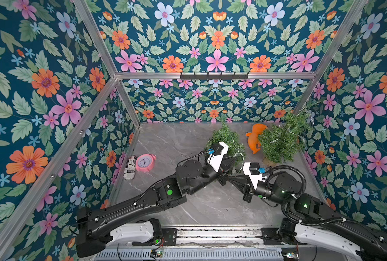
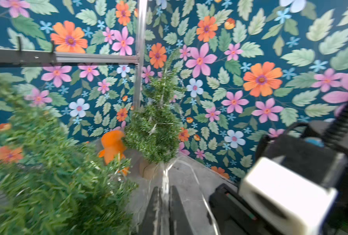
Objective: Wrap string light around the christmas tree
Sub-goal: Wrap the light string around the Christmas tree.
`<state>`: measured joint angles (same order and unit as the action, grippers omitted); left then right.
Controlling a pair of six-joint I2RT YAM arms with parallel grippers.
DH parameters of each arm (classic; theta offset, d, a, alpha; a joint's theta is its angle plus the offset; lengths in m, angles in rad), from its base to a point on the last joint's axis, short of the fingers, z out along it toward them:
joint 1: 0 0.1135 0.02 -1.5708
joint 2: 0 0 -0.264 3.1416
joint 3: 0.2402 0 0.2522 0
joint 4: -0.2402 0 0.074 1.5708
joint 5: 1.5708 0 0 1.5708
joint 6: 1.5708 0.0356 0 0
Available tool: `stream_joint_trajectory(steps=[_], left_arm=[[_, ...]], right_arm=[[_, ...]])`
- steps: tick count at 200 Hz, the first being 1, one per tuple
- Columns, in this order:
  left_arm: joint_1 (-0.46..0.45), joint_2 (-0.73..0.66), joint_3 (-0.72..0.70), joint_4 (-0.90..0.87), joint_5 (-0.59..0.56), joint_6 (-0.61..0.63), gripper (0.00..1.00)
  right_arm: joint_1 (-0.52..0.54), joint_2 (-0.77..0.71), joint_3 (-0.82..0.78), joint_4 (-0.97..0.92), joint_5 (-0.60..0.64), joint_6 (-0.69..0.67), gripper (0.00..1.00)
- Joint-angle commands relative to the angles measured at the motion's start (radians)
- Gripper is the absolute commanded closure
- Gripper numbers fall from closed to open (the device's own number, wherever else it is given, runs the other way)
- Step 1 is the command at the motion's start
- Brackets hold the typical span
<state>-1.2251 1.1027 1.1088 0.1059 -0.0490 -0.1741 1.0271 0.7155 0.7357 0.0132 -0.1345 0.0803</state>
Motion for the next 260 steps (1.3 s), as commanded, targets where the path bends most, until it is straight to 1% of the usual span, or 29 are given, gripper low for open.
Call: stream_joint_trajectory(steps=[1, 61, 85, 102, 111, 124, 139, 146, 156, 178, 193, 210, 218, 235, 248, 260], left_arm=[[0.001, 0.006, 0.013, 0.028, 0.140, 0.001, 1.00], [0.001, 0.036, -0.069, 0.034, 0.032, -0.032, 1.00], [0.001, 0.080, -0.076, 0.037, -0.055, -0.047, 1.00], [0.001, 0.131, -0.058, 0.033, -0.107, -0.067, 1.00], [0.001, 0.161, -0.041, 0.027, -0.111, -0.078, 1.00], [0.001, 0.203, -0.020, 0.025, -0.089, -0.087, 1.00], [0.001, 0.238, 0.008, -0.001, -0.094, -0.098, 1.00], [0.001, 0.244, 0.013, -0.013, -0.123, -0.103, 1.00], [0.001, 0.240, 0.007, -0.029, -0.200, -0.105, 1.00], [0.003, 0.200, -0.030, -0.067, -0.430, -0.124, 1.00], [0.003, 0.163, -0.054, -0.097, -0.499, -0.102, 1.00], [0.003, 0.117, -0.074, -0.135, -0.514, -0.080, 1.00], [0.003, 0.092, -0.089, -0.142, -0.498, -0.067, 1.00], [0.002, 0.033, -0.116, -0.138, -0.396, -0.040, 1.00], [0.001, -0.013, -0.135, -0.126, -0.311, -0.015, 0.98], [0.001, -0.055, -0.158, -0.108, -0.296, -0.014, 0.97]], right_arm=[[0.001, -0.032, -0.006, -0.045, 0.068, -0.038, 1.00], [0.000, -0.263, -0.122, -0.184, 0.230, 0.021, 1.00], [0.001, -0.316, -0.154, -0.235, 0.248, 0.052, 1.00], [0.000, -0.338, -0.163, -0.268, 0.288, 0.075, 1.00], [0.000, -0.345, -0.165, -0.283, 0.315, 0.084, 1.00], [0.001, -0.354, -0.169, -0.294, 0.348, 0.095, 1.00], [0.000, -0.357, -0.179, -0.287, 0.350, 0.109, 1.00], [0.001, -0.354, -0.189, -0.278, 0.337, 0.117, 1.00], [0.001, -0.347, -0.209, -0.256, 0.324, 0.134, 1.00], [0.001, -0.303, -0.265, -0.152, 0.259, 0.166, 1.00], [0.001, -0.243, -0.288, -0.074, 0.214, 0.182, 1.00], [0.001, -0.157, -0.284, -0.008, 0.152, 0.185, 1.00], [0.001, -0.124, -0.271, 0.012, 0.114, 0.178, 1.00], [0.001, -0.074, -0.235, 0.039, 0.042, 0.160, 1.00], [0.004, -0.060, -0.199, 0.042, 0.024, 0.150, 1.00], [0.013, -0.049, -0.161, 0.047, 0.000, 0.125, 1.00]])
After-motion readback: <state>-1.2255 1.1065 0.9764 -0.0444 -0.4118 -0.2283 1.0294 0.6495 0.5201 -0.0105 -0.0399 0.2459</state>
